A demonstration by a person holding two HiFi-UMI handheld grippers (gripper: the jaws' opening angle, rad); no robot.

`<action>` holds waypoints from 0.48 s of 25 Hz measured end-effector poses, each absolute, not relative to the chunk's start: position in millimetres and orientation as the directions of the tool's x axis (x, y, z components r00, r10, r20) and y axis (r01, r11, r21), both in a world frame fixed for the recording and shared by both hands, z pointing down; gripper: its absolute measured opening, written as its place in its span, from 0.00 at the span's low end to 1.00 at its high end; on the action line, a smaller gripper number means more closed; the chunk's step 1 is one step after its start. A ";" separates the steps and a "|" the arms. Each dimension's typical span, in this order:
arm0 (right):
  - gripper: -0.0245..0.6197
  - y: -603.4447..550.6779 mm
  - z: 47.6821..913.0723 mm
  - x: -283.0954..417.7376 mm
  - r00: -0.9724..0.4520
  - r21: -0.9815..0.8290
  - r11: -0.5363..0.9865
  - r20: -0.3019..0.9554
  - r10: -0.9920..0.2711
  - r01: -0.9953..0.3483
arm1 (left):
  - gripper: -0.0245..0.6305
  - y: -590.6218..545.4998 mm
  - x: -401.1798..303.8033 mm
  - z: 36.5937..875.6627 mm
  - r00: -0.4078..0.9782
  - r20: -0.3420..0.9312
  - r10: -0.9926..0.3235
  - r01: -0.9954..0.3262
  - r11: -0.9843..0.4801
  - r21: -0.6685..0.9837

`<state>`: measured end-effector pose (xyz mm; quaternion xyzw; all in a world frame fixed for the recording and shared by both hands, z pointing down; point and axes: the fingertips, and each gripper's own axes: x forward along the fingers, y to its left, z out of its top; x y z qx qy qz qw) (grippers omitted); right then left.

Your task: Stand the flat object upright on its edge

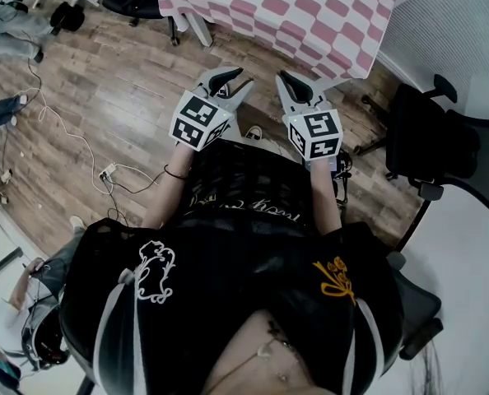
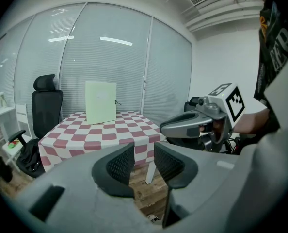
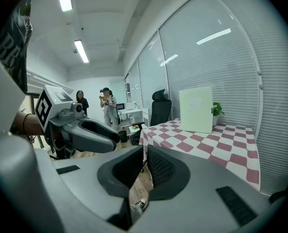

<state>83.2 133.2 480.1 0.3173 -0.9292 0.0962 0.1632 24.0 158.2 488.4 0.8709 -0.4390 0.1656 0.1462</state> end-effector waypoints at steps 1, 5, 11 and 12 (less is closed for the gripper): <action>0.09 133.6 480.5 83.1 -0.745 -0.075 0.780 0.365 -0.558 -0.621 | 0.24 158.8 23.8 489.1 0.560 0.417 -0.716 -0.813 -0.572 0.110; 0.09 132.6 481.8 82.5 -0.743 -0.074 0.778 0.366 -0.561 -0.624 | 0.24 159.3 22.7 490.8 0.562 0.417 -0.715 -0.812 -0.573 0.111; 0.09 129.6 483.6 73.7 -0.745 -0.074 0.783 0.371 -0.554 -0.618 | 0.24 157.2 13.6 492.5 0.558 0.419 -0.716 -0.815 -0.568 0.114; 0.09 129.2 483.9 72.0 -0.746 -0.074 0.784 0.372 -0.552 -0.617 | 0.24 156.5 12.0 492.7 0.558 0.419 -0.717 -0.815 -0.568 0.115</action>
